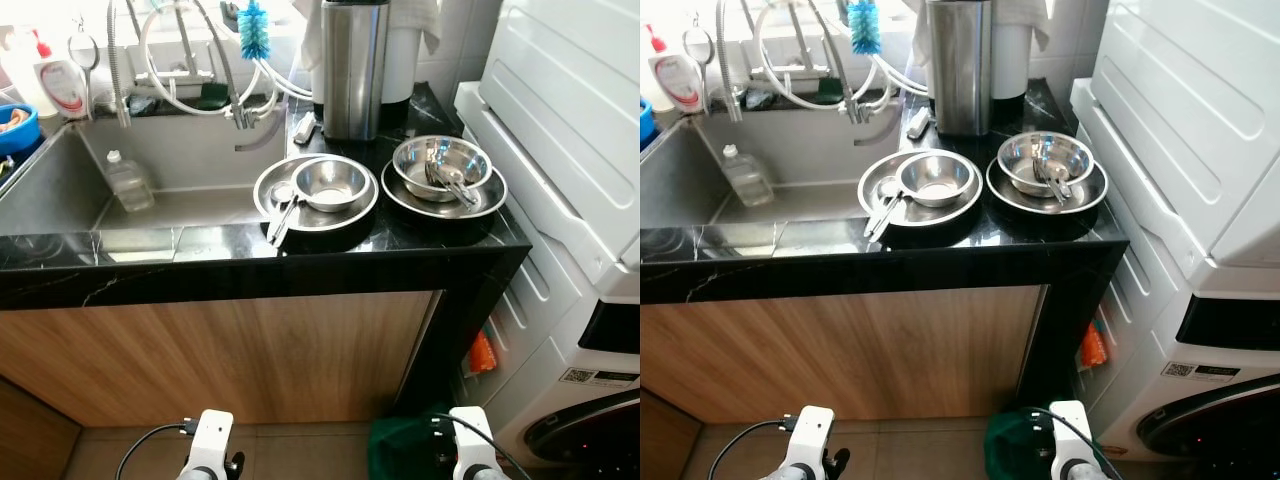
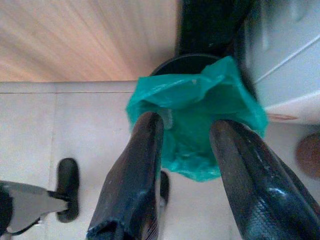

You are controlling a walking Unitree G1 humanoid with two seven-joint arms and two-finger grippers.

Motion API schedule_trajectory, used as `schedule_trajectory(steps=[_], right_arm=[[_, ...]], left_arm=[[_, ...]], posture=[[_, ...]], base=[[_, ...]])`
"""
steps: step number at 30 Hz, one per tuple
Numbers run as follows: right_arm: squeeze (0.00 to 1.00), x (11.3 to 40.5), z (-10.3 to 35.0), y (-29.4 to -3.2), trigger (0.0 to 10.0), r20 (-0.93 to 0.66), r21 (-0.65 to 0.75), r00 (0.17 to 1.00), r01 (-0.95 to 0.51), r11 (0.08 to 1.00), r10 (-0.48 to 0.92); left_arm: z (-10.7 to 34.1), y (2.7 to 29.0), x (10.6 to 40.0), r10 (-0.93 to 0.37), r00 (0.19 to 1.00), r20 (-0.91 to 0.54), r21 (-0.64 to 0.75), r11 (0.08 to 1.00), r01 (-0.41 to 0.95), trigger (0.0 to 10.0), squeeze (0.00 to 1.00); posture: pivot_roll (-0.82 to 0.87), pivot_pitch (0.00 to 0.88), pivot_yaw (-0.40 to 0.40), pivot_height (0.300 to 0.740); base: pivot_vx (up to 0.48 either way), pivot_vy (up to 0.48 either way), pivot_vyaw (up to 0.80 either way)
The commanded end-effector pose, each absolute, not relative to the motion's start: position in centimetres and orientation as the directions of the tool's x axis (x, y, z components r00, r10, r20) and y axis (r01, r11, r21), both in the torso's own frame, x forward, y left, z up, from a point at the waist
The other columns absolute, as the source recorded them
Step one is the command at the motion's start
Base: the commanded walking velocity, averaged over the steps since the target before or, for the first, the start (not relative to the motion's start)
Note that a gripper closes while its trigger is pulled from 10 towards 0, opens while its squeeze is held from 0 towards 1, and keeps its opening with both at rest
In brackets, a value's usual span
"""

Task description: Kitchen organization

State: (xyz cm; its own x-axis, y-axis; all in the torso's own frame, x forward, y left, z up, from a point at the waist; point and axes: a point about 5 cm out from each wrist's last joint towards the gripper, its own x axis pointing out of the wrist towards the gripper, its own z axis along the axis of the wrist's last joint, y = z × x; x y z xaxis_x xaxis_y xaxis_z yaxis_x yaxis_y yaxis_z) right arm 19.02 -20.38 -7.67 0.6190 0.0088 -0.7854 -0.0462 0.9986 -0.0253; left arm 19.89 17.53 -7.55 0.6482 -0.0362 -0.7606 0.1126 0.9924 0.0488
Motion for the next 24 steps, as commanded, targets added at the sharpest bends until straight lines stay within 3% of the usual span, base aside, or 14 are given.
schedule_trajectory(steps=[1,24], right_arm=[[0.00,19.02,-7.80,-19.52,10.0,-0.786,-0.006,0.618,-0.061,0.998,0.033],[0.00,19.04,-7.87,-19.10,10.0,-0.788,-0.002,0.615,-0.052,0.999,0.030]], left_arm=[[-7.71,18.44,19.48,-0.004,0.633,-0.774,0.061,0.995,0.081,10.0,0.00],[-7.54,19.05,19.66,0.000,0.636,-0.771,0.067,0.994,0.082,10.0,0.00]], posture=[[-0.10,0.000,0.044,0.740],[-0.09,0.000,0.064,0.740]], base=[[0.000,0.000,0.00],[0.000,0.402,0.00]])
